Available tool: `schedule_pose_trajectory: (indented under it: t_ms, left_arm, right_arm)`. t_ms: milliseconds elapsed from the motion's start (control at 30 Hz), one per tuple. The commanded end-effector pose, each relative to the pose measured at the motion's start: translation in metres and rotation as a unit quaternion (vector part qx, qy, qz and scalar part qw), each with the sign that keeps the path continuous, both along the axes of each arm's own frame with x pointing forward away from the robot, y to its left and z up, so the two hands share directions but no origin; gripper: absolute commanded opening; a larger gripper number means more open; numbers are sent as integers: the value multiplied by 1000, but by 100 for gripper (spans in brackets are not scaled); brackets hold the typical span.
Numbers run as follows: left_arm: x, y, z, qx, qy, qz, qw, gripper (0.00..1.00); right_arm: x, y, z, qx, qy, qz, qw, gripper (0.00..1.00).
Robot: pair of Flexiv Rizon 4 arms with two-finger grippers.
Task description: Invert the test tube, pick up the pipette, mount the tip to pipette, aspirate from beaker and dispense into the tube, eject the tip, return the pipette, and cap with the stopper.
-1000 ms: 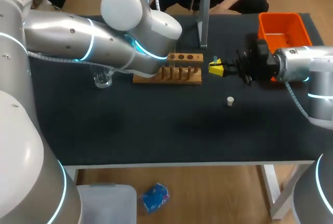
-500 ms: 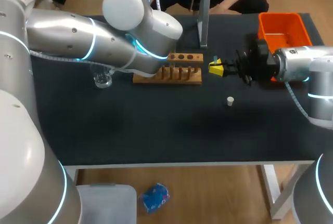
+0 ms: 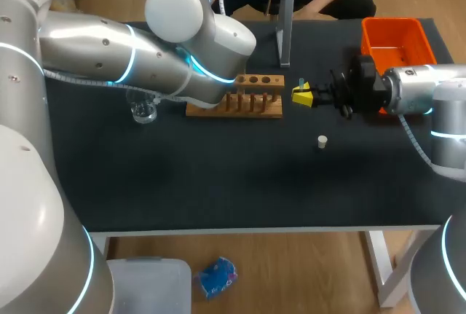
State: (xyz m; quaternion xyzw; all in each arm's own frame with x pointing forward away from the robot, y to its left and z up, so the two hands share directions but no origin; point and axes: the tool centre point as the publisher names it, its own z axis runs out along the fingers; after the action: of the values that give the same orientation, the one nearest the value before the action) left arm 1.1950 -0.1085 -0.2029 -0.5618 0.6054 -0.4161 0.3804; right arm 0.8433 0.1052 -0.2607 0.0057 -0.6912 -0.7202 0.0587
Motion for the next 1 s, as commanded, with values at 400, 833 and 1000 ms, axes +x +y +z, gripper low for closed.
schedule_pose_trajectory:
  t_ms: [400,833,1000]
  left_arm:
    - [4,-2,-4,0,0,2,1000,68]
    - [2,-2,-4,1,2,5,1000,0]
    - [1,-1,-5,2,3,6,1000,0]
  right_arm:
    - [-1,0,1,-1,0,-1,1000,0]
    - [-1,0,1,-1,0,-1,1000,0]
    - [-1,0,1,-1,0,-1,1000,0]
